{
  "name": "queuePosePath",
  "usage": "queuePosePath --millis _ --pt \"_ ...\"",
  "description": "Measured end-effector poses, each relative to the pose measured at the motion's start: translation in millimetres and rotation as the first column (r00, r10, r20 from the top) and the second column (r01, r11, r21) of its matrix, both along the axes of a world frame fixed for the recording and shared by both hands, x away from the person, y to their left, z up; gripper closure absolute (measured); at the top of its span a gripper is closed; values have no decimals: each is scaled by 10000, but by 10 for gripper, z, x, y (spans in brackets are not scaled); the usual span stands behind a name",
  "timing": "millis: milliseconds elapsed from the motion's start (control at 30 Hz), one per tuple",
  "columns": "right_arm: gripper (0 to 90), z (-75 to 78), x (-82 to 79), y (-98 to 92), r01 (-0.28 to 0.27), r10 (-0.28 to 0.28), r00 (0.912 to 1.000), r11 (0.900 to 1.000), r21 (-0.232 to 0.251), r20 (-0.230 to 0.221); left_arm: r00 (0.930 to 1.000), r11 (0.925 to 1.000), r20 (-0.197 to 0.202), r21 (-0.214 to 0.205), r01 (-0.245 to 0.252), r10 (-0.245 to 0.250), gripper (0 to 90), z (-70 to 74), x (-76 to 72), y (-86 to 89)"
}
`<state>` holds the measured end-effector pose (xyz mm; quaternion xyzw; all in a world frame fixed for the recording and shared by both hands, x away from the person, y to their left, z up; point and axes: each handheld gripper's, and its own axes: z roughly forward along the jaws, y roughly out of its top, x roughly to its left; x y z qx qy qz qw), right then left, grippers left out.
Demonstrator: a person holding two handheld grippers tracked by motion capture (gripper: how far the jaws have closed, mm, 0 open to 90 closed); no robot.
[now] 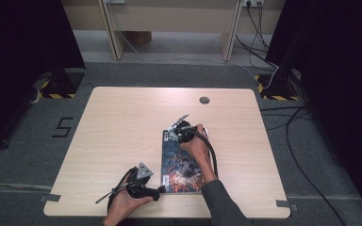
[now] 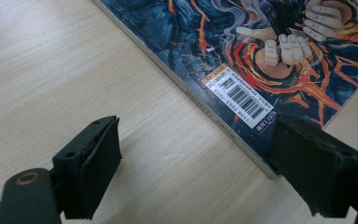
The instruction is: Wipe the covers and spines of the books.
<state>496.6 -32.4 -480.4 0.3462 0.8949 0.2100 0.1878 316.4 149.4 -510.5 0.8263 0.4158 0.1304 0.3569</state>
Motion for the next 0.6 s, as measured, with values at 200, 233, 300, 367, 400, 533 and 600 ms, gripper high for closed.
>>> queuePosePath --millis 200,233,300,367,400,533,600 --pt "756 0 -25 141 -423 427 9990 9989 208 -165 10000 10000 -19 -30 -3 3 158 -2 0 4" --pt "756 -2 -29 145 -539 542 9984 9983 230 -139 10000 10000 13 -5 -4 4 158 0 -3 0" --pt "763 -1 -24 127 -571 575 9982 9981 252 -164 10000 10000 51 18 19 -19 158 0 -1 -2" --pt "765 1 -14 96 -379 382 9992 9991 187 -150 10000 10000 4 -29 -21 21 158 -2 -4 2" --pt "765 0 -9 80 -315 317 9994 9994 157 -123 10000 10000 15 -23 -19 19 160 -1 -6 1" --pt "764 7 58 -135 365 -364 9993 9989 -281 58 10000 10000 3 -48 -7 7 161 -3 -3 3" --pt "764 7 72 -237 729 -728 9973 9972 -185 22 10000 10000 45 11 4 -5 161 1 -6 -2"
